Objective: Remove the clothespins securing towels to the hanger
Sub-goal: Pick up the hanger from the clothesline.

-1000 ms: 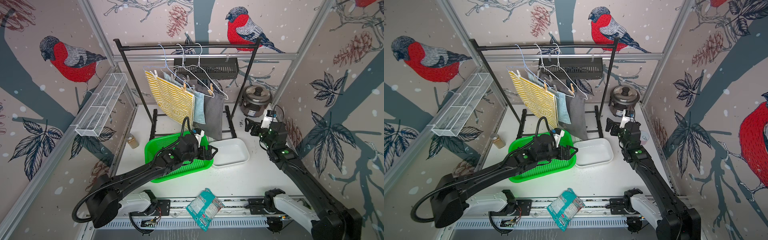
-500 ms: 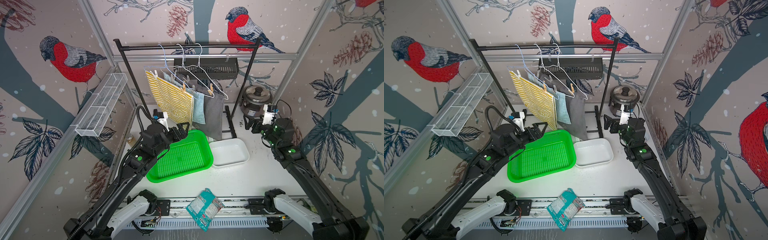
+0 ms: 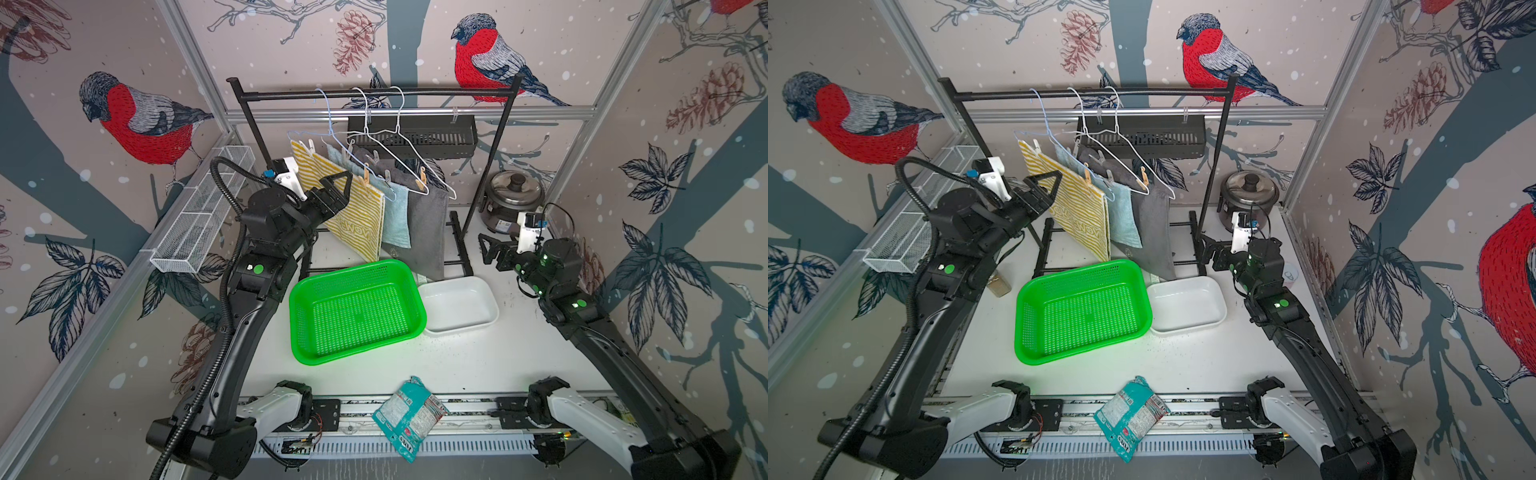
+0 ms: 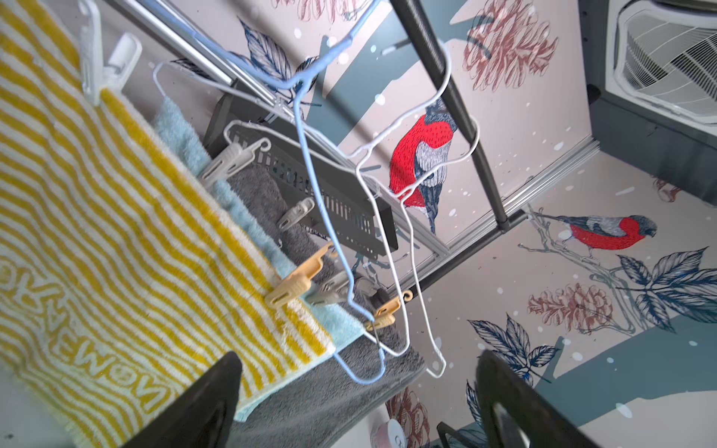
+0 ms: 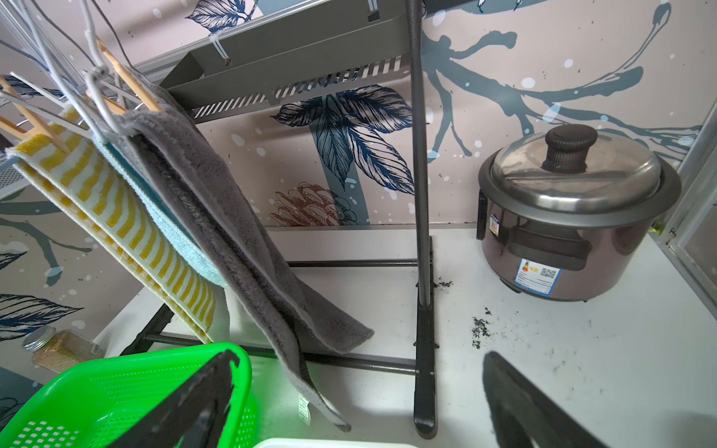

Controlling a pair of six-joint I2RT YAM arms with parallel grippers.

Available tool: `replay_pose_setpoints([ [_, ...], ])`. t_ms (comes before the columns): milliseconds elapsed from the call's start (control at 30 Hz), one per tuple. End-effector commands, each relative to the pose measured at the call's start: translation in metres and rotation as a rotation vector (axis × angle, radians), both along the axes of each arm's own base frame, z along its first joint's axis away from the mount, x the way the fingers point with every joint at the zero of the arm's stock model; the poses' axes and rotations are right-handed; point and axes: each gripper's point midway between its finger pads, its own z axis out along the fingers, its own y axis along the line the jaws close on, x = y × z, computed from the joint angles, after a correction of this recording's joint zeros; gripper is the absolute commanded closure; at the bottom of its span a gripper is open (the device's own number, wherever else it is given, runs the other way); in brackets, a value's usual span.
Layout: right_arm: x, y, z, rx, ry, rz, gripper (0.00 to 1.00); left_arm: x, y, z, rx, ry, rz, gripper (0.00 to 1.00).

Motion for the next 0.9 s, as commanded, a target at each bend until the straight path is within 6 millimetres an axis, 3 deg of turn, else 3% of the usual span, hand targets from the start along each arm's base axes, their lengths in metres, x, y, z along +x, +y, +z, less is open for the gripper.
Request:
replay_pose_setpoints([
  [0, -0.005, 0.005, 0.015, 0.014, -0.048, 0.027, 0.00, 0.006, 0.000, 0.036, -0.078, -0.103, -0.064, 0.10],
  [367, -0.024, 0.015, 0.038, 0.034, -0.146, 0.096, 0.00, 0.057, 0.003, 0.061, -0.177, -0.131, -0.105, 0.14],
  [733, -0.022, 0.012, 0.038, 0.019, -0.151, 0.073, 0.00, 0.095, 0.002, 0.045, -0.213, -0.085, -0.087, 0.15],
  [867, -0.023, 0.013, 0.038, 0.023, -0.152, 0.073, 0.00, 0.107, -0.001, 0.045, -0.228, -0.087, -0.099, 0.22],
])
